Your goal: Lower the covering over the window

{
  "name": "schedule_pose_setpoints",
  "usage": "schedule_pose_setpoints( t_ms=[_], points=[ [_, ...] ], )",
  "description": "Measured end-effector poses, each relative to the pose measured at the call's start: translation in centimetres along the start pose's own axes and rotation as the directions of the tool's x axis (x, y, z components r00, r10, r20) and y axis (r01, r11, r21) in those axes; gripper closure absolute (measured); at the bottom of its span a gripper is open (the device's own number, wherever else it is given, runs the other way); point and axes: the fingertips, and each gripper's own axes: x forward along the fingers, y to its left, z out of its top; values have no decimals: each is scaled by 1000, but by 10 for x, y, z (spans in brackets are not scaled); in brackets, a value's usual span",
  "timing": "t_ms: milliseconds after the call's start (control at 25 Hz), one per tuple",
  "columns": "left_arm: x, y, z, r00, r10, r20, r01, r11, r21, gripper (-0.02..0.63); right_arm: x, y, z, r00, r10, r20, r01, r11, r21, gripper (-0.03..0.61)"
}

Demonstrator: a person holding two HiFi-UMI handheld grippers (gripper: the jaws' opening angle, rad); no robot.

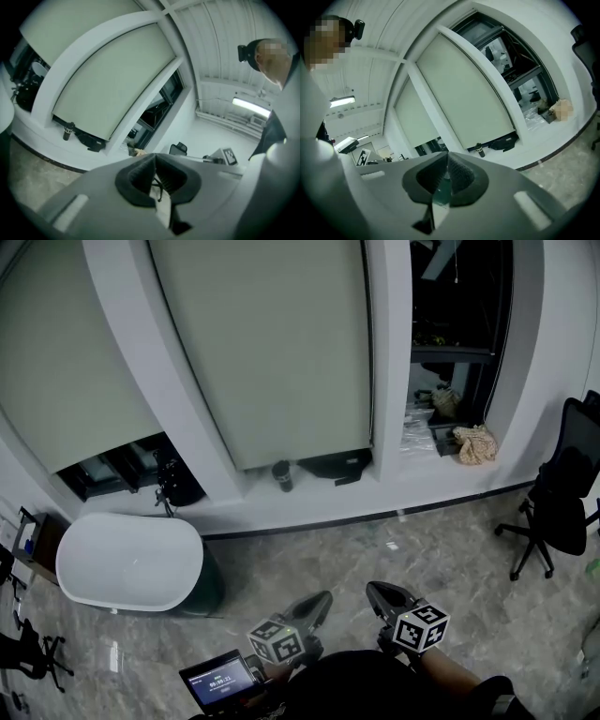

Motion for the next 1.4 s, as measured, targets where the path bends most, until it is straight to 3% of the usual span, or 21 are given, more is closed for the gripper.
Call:
schedule_pose_setpoints(
  t_ms=[720, 1400],
  points=[
    [8, 2, 0, 1000, -11, -21, 12, 998, 55, 617, 12, 11, -14, 995, 79, -54, -81, 996, -39, 571],
    [20, -9, -4, 998, -54, -38, 58, 994, 97, 617, 11, 5, -11, 995, 88, -51, -90, 995, -34, 571]
  ],
)
